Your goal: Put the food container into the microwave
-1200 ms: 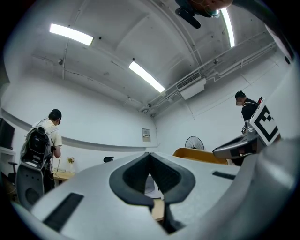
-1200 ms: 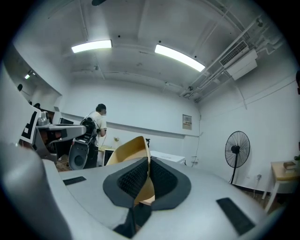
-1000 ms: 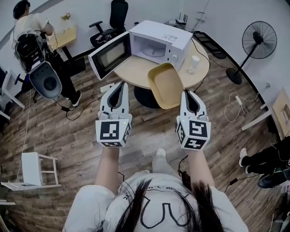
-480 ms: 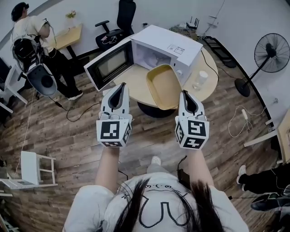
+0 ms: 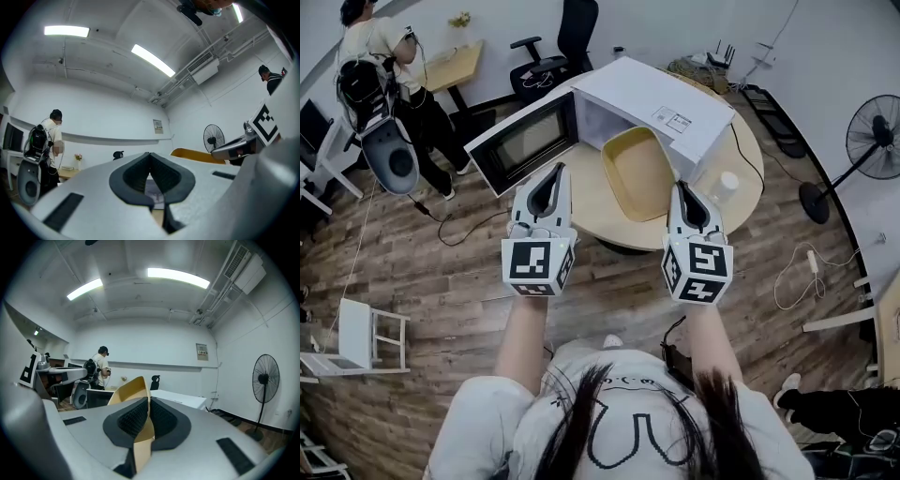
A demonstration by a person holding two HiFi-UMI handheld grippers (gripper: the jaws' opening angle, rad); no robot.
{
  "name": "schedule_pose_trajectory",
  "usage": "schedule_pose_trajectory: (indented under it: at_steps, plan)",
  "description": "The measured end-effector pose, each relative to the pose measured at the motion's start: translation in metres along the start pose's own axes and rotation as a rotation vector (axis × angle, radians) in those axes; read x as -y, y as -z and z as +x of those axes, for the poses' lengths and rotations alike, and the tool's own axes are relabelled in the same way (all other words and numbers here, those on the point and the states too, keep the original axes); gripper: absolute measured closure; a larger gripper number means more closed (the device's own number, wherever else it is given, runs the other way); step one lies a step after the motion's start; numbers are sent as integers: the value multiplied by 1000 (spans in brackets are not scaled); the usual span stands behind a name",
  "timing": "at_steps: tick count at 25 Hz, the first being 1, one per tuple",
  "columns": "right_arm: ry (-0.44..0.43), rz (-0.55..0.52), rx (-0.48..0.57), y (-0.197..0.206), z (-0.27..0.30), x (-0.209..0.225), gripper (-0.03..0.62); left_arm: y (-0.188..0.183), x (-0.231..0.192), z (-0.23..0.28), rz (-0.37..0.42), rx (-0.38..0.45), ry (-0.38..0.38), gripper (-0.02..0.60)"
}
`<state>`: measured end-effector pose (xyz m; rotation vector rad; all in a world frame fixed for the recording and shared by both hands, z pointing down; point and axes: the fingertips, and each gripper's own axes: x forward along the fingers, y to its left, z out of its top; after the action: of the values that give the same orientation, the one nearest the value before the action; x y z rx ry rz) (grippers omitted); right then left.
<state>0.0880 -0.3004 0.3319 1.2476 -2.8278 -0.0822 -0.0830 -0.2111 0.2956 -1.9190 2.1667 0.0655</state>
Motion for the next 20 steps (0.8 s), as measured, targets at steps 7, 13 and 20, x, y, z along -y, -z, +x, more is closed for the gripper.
schedule_pose_trajectory:
  at_steps: [7,13,20]
  plan:
    - [-7,14,-19,10,37,4,556,18,-12,34,-3,-20,7,574]
    - [37,34,-42,19,60,9,556,30,-24,66,-21,-23,49,574]
    - [133,71,-89,29,114,-41,556,54,-95,99,-39,-38,159,574]
